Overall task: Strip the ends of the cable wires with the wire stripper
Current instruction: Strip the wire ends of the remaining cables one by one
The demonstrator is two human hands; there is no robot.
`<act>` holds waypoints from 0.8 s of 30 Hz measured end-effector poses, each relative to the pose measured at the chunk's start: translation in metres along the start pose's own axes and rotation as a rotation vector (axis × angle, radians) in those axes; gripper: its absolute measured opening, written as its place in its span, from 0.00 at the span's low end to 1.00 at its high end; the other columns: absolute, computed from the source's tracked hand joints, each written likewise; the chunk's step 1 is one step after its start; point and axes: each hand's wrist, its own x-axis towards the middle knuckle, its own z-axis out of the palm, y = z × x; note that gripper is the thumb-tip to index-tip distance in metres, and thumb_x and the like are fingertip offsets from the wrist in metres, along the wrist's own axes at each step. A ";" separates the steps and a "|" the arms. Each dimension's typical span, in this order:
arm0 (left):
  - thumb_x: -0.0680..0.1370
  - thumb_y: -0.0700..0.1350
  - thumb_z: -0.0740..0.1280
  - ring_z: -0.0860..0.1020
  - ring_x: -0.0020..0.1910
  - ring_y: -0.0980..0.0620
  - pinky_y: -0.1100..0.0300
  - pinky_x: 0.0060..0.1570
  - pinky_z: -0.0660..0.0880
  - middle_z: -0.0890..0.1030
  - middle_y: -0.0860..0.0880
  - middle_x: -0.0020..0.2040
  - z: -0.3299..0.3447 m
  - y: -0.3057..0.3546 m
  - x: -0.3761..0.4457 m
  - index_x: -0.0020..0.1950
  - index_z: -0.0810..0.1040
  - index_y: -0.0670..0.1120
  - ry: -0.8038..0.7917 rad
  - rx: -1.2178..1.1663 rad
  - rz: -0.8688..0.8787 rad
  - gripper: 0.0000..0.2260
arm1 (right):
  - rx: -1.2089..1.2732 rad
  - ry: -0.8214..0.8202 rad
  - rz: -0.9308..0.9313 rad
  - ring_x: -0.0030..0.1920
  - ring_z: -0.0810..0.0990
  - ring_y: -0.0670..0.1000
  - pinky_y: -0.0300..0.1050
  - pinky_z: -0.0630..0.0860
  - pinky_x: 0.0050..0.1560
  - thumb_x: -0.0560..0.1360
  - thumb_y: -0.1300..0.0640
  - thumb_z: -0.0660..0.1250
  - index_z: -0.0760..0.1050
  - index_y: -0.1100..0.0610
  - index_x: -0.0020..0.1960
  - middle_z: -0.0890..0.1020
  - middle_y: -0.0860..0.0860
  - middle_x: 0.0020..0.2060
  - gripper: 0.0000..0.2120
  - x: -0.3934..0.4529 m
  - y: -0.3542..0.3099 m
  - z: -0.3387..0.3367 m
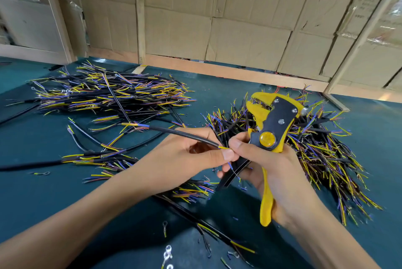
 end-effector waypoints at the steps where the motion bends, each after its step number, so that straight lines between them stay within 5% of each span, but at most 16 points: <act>1: 0.78 0.46 0.70 0.79 0.39 0.57 0.68 0.42 0.71 0.83 0.52 0.38 -0.001 0.000 0.000 0.39 0.79 0.51 0.003 0.001 0.013 0.08 | 0.021 0.001 -0.004 0.32 0.79 0.62 0.60 0.81 0.42 0.68 0.63 0.75 0.82 0.61 0.42 0.78 0.61 0.33 0.04 0.001 -0.001 -0.001; 4: 0.77 0.54 0.71 0.76 0.38 0.63 0.70 0.42 0.70 0.80 0.61 0.38 -0.012 -0.005 0.001 0.45 0.81 0.53 -0.018 0.155 -0.027 0.06 | 0.168 0.074 -0.017 0.30 0.79 0.59 0.58 0.82 0.39 0.66 0.64 0.74 0.81 0.59 0.40 0.77 0.59 0.32 0.04 0.004 -0.006 0.000; 7: 0.73 0.65 0.68 0.73 0.46 0.63 0.63 0.48 0.69 0.78 0.63 0.44 -0.038 -0.020 0.000 0.52 0.77 0.62 -0.180 0.775 -0.116 0.12 | 0.293 0.240 -0.127 0.32 0.80 0.57 0.57 0.84 0.41 0.67 0.62 0.72 0.78 0.58 0.39 0.78 0.56 0.32 0.03 0.006 -0.015 -0.006; 9: 0.74 0.66 0.67 0.71 0.51 0.66 0.59 0.55 0.69 0.76 0.63 0.47 -0.052 -0.023 -0.001 0.54 0.77 0.62 -0.341 0.955 -0.200 0.13 | 0.300 0.339 -0.181 0.35 0.81 0.56 0.57 0.84 0.44 0.66 0.60 0.73 0.77 0.57 0.40 0.81 0.56 0.36 0.05 0.006 -0.022 -0.014; 11: 0.73 0.64 0.70 0.73 0.52 0.65 0.59 0.57 0.71 0.76 0.63 0.48 -0.061 -0.021 -0.002 0.53 0.79 0.63 -0.414 0.847 -0.306 0.12 | 0.280 0.392 -0.164 0.37 0.82 0.55 0.54 0.84 0.42 0.65 0.59 0.73 0.77 0.57 0.41 0.85 0.56 0.41 0.07 0.007 -0.027 -0.021; 15: 0.76 0.56 0.71 0.77 0.50 0.62 0.58 0.55 0.73 0.77 0.61 0.47 -0.059 -0.018 -0.002 0.48 0.81 0.59 -0.448 0.784 -0.245 0.03 | 0.306 0.443 -0.031 0.33 0.84 0.52 0.50 0.84 0.36 0.70 0.62 0.72 0.79 0.58 0.48 0.84 0.59 0.48 0.08 0.011 -0.033 -0.022; 24: 0.79 0.56 0.66 0.73 0.47 0.64 0.59 0.54 0.71 0.74 0.61 0.45 -0.048 -0.019 -0.002 0.49 0.78 0.57 -0.404 0.986 -0.026 0.05 | 0.291 0.569 -0.204 0.42 0.82 0.55 0.56 0.85 0.42 0.77 0.71 0.66 0.75 0.57 0.67 0.75 0.51 0.42 0.21 0.009 -0.030 -0.020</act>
